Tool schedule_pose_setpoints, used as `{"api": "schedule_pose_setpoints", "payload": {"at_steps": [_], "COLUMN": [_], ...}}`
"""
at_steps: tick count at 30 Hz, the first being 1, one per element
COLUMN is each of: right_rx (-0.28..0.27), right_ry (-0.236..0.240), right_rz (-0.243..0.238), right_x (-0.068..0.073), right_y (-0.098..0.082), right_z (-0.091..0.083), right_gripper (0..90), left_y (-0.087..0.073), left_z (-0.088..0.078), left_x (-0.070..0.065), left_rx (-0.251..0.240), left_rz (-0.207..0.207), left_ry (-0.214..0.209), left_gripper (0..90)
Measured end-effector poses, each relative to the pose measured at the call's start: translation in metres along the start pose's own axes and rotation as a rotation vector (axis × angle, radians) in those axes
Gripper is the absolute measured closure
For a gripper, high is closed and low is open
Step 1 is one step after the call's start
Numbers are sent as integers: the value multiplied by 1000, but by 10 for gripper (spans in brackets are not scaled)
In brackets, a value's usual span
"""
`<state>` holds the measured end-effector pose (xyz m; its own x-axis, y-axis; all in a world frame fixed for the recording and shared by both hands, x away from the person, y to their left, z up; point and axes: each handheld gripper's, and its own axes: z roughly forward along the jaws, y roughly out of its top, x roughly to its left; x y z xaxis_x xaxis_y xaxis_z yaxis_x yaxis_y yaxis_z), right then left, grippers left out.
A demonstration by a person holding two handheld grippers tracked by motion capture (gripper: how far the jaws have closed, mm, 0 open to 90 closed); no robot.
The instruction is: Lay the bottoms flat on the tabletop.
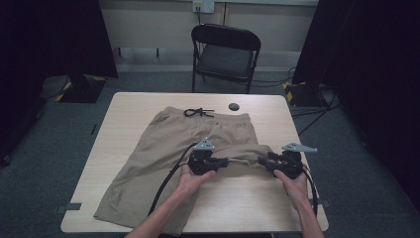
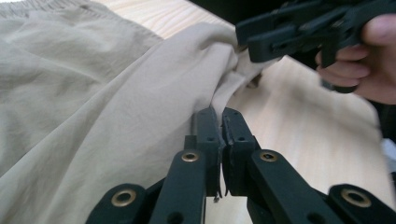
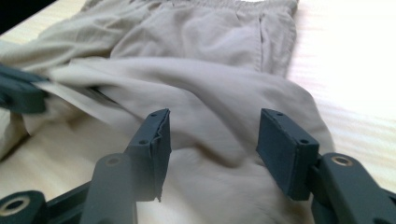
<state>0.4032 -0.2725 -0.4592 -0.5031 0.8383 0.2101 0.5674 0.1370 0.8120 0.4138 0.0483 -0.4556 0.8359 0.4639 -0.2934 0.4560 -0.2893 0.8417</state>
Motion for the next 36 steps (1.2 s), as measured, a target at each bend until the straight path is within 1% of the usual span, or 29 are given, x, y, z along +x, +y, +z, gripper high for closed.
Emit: {"api": "schedule_pose_setpoints", "payload": {"at_steps": [2,3,4,5,7,8,10,13,14,16,18,19,21,23,26,27,28,29,30,32,34,36], "right_rx": [6,6,15,27,43,48,57,82,87,88,89,87,81,80,77,76,80,82,81,74,70,68], "right_ry": [1,6,6,-4,-11,-15,-21,-31,-35,-44,-55,-58,-63,-65,-62,-58,-60,-63,-69,-78,-82,-77], "right_rz": [3,4,-2,-9,-8,-9,3,-9,-10,-4,4,3,12,12,9,10,1,-1,-6,4,13,26], "right_x": [-2,-3,-2,-2,-3,-3,-6,-4,-4,-5,-6,-7,-8,-8,-6,-5,-4,-4,-5,-7,-10,-12], "right_y": [-4,-7,-9,-12,-18,-21,-27,-30,-30,-30,-31,-31,-32,-32,-31,-30,-30,-31,-32,-36,-41,-46], "right_z": [-6,-9,-11,-13,-16,-17,-17,-11,-9,-7,-8,-9,-12,-13,-16,-18,-20,-22,-25,-32,-38,-40], "right_gripper": [443,442,441,439,430,426,417,408,401,396,395,395,394,393,385,384,383,382,382,381,381,382], "left_y": [0,0,0,-1,-2,-3,-5,-11,-13,-20,-28,-33,-40,-46,-55,-57,-57,-58,-58,-58,-58,-59], "left_z": [-6,-9,-11,-14,-18,-21,-24,-28,-28,-30,-31,-31,-30,-29,-27,-27,-27,-27,-27,-25,-23,-18], "left_x": [-2,-3,-3,-4,-7,-8,-13,-25,-27,-33,-38,-40,-44,-44,-42,-41,-41,-41,-42,-43,-44,-48], "left_rx": [2,-3,-7,-14,-22,-24,-23,-3,-2,-4,15,30,53,80,92,96,98,89,86,81,86,87], "left_rz": [19,16,17,9,5,15,19,46,50,41,41,43,50,47,20,21,19,7,6,6,2,-2], "left_ry": [6,5,0,-10,-23,-28,-47,-76,-85,-114,-136,-156,-169,-178,-180,-175,-179,-182,-184,-179,-183,-182], "left_gripper": [870,870,870,870,869,869,869,869,868,868,868,868,867,864,842,826,816,804,785,756,718,659]}}
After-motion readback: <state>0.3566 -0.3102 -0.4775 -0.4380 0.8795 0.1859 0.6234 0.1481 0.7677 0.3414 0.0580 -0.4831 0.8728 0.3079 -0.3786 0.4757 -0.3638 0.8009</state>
